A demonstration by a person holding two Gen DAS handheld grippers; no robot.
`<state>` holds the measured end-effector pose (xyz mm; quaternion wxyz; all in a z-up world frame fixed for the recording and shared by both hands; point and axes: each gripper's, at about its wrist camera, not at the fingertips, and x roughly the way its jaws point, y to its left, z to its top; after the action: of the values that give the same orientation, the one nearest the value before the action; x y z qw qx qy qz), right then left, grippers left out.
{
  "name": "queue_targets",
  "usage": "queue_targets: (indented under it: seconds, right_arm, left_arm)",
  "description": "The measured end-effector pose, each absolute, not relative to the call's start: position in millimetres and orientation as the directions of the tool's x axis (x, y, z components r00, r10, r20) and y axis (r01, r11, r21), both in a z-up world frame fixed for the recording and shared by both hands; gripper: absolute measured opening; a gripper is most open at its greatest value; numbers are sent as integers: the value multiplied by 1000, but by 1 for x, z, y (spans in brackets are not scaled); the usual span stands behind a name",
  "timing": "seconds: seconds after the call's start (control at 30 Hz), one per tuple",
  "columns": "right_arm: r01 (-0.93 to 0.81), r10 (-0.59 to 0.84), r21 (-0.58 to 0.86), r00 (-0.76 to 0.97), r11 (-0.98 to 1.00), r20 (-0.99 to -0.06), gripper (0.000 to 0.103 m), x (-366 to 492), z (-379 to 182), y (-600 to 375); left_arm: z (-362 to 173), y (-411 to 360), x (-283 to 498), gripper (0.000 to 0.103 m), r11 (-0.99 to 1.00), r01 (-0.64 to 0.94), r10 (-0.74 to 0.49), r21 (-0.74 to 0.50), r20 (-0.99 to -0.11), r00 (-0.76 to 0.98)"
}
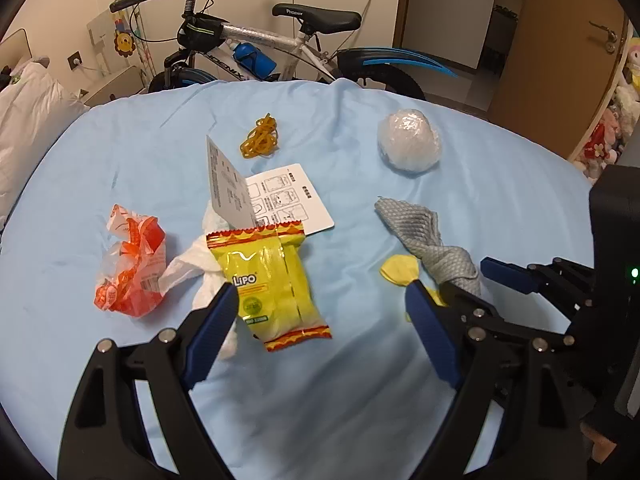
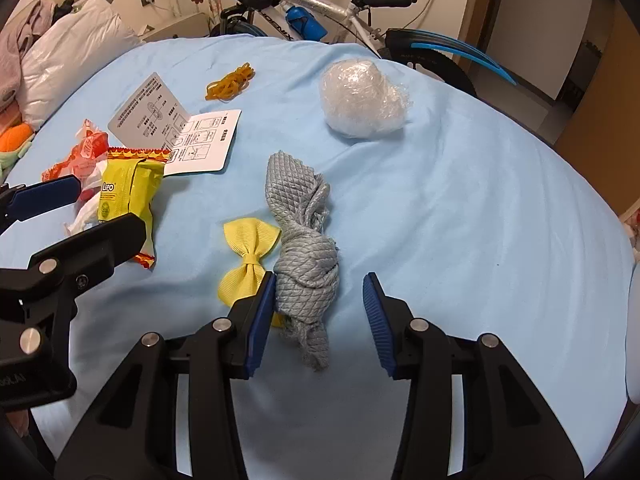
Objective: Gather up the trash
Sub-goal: 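Grasp the grey knit sock with the right tool and lift it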
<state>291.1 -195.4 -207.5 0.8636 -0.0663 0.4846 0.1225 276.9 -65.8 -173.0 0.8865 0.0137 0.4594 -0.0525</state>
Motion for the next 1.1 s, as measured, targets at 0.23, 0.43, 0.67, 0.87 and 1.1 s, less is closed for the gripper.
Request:
queue_targets:
  seconds: [0.23, 0.43, 0.67, 0.87, 1.1]
  right_arm:
    - [-300, 176, 26, 485, 954, -857, 22, 295, -209, -193]
    - [-243, 152, 28, 509, 970, -847, 21, 299, -201, -211]
    - [-157, 89, 3, 545, 988, -834, 21, 300, -188, -249]
    - [-97, 68, 17, 551, 995, -831, 21, 301, -187, -273]
    - [-86, 67, 24, 543, 996, -837, 21, 304, -193, -277]
  left_arm:
    - [-178, -72, 281, 85, 994, 109, -83, -26, -822, 563]
    - [-177, -79, 283, 85, 993, 117, -95, -34, -819, 567]
    - [-181, -102, 284, 85, 989, 144, -113, -38, -825, 554]
    - [-193, -127, 290, 85, 985, 169, -113, -24, -832, 544]
    - [-223, -142, 305, 57, 982, 187, -105, -15, -868, 486]
